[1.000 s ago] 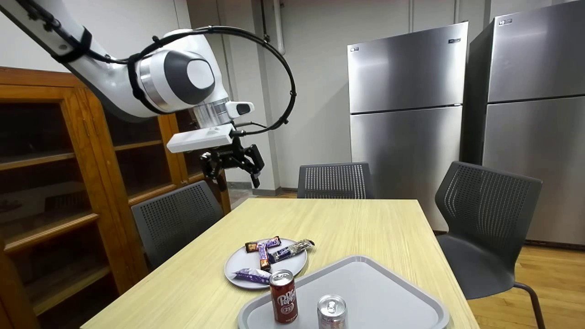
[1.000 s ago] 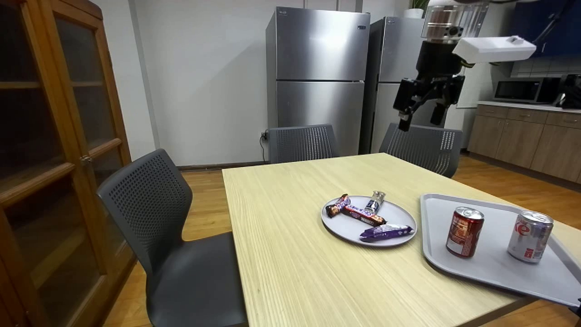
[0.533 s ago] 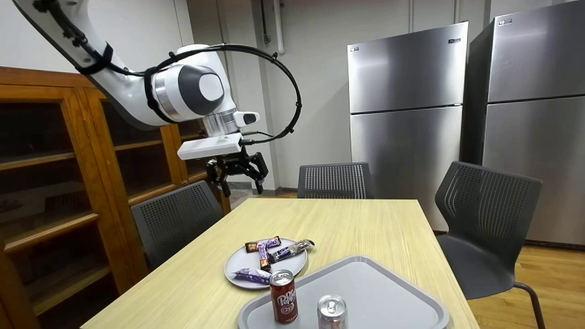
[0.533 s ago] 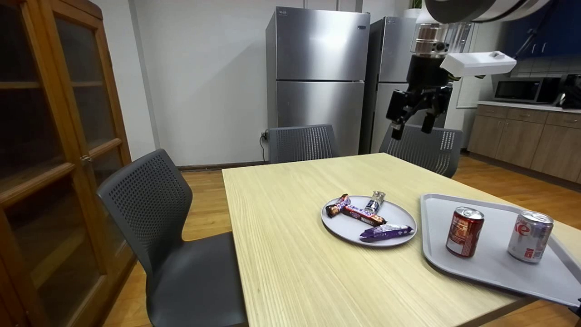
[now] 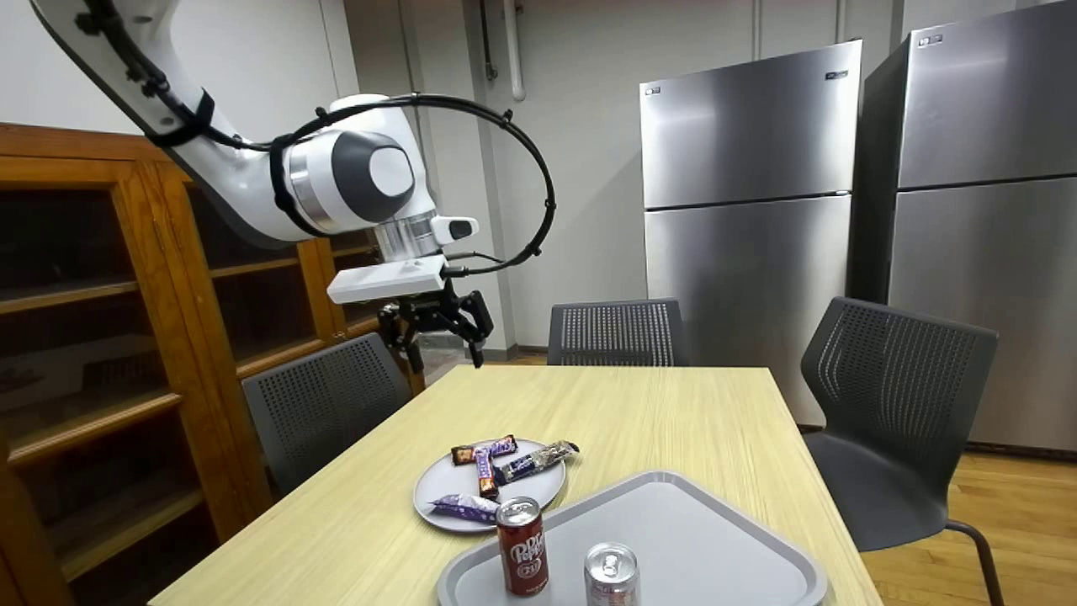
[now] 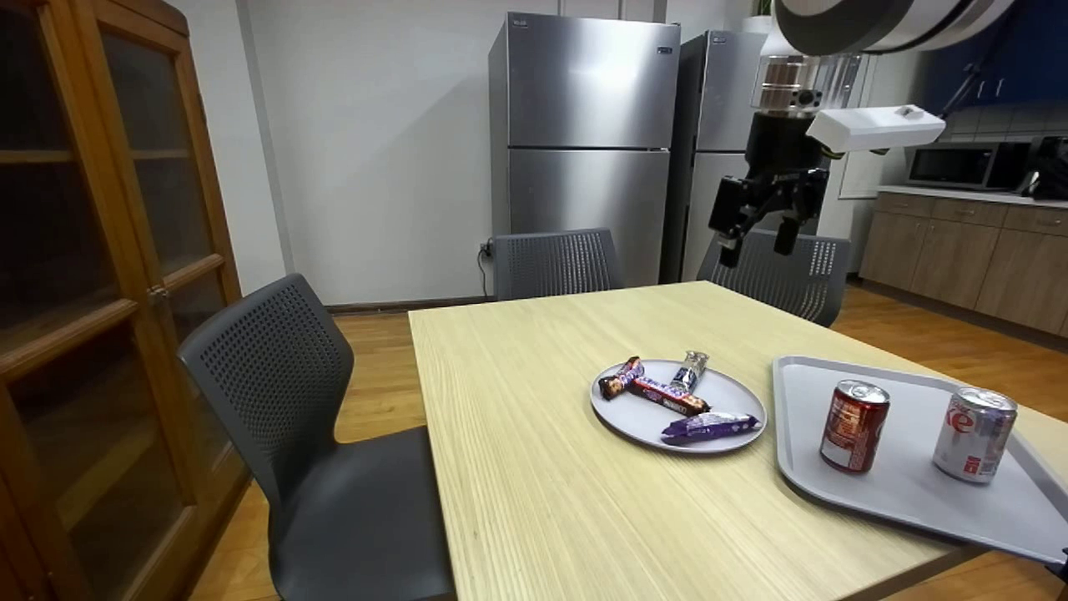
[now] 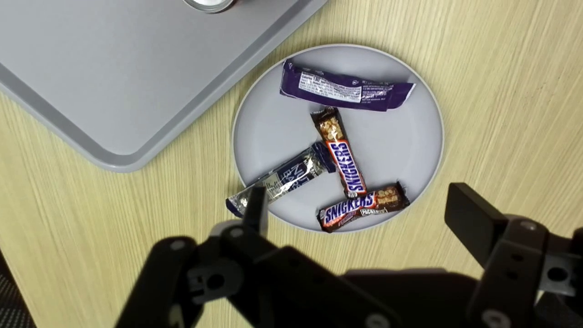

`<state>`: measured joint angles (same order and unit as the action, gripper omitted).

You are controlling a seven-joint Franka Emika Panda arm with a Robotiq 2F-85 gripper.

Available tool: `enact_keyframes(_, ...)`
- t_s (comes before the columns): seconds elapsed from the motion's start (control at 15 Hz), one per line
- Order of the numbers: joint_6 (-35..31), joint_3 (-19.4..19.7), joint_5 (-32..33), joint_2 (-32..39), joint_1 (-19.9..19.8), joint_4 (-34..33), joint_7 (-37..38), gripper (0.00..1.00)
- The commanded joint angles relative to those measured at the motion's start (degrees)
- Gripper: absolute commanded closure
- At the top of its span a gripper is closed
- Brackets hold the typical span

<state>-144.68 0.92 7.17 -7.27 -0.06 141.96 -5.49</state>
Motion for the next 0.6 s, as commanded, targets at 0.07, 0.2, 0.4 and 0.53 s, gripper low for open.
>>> enact_keyframes(0.07, -0.9, -0.4, -1.5, 6.9, 0.7, -2.8, -4.2, 0.0)
enact_keyframes(0.2, -1.4, -0.6, -1.5, 10.0, 0.7, -4.1, -6.0, 0.0)
enact_keyframes(0.4, -2.6, -0.9, -0.8, 14.8, 0.5, -6.7, -9.3, 0.0)
enact_keyframes(0.53, -3.1, -1.2, -0.7, 18.1, 0.1, -8.8, -12.3, 0.0)
